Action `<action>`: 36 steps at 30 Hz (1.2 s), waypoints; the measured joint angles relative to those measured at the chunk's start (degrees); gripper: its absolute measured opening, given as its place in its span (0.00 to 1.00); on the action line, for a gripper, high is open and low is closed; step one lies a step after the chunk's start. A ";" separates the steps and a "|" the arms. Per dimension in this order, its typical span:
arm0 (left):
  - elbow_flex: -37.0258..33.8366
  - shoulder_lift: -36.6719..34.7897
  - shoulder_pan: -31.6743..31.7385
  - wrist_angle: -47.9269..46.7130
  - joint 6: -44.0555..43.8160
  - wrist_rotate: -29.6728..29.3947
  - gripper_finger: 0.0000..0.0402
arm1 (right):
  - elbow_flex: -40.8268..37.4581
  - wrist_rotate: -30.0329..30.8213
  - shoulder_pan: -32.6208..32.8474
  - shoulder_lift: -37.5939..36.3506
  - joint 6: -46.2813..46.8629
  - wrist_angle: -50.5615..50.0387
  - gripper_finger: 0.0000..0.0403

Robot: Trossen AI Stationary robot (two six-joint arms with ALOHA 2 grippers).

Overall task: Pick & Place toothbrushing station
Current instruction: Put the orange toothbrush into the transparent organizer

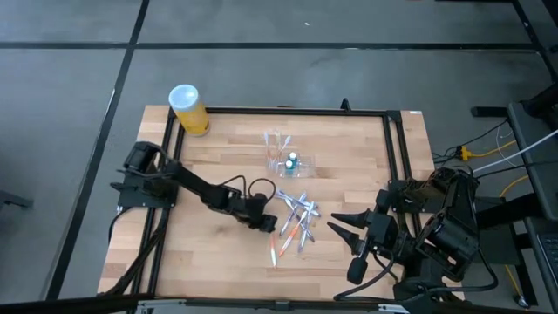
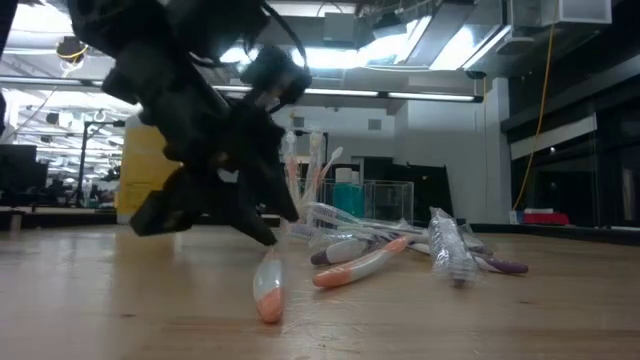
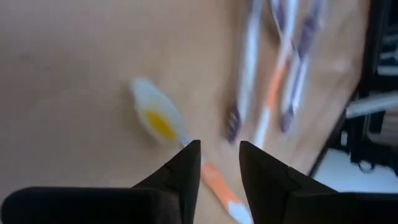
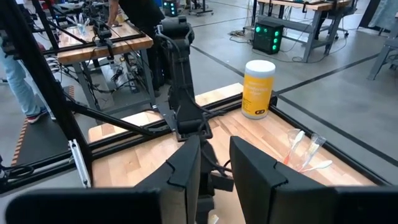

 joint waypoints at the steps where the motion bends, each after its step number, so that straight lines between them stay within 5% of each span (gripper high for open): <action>1: 0.00 0.24 0.50 -0.41 -0.06 -0.36 0.26 | 0.00 -0.12 0.00 0.00 0.00 0.00 0.23; 13: -0.01 -1.37 9.01 -4.75 5.60 -5.75 0.21 | 0.00 -0.56 0.33 0.00 1.11 0.00 0.23; 20: 0.00 -9.41 11.05 -5.68 13.82 5.18 0.24 | 0.00 -0.52 0.39 0.00 1.48 0.44 0.23; 23: 0.03 -12.52 8.99 -11.45 13.39 3.07 0.25 | 0.00 -0.11 0.50 0.00 1.23 0.44 0.23; 27: -0.07 -11.77 7.08 -22.59 11.32 -0.09 0.26 | 0.00 0.55 0.50 0.00 0.13 0.44 0.23; 36: -0.02 -7.25 8.98 -19.61 14.30 7.36 0.26 | 0.00 0.93 0.50 0.02 -0.48 0.44 0.23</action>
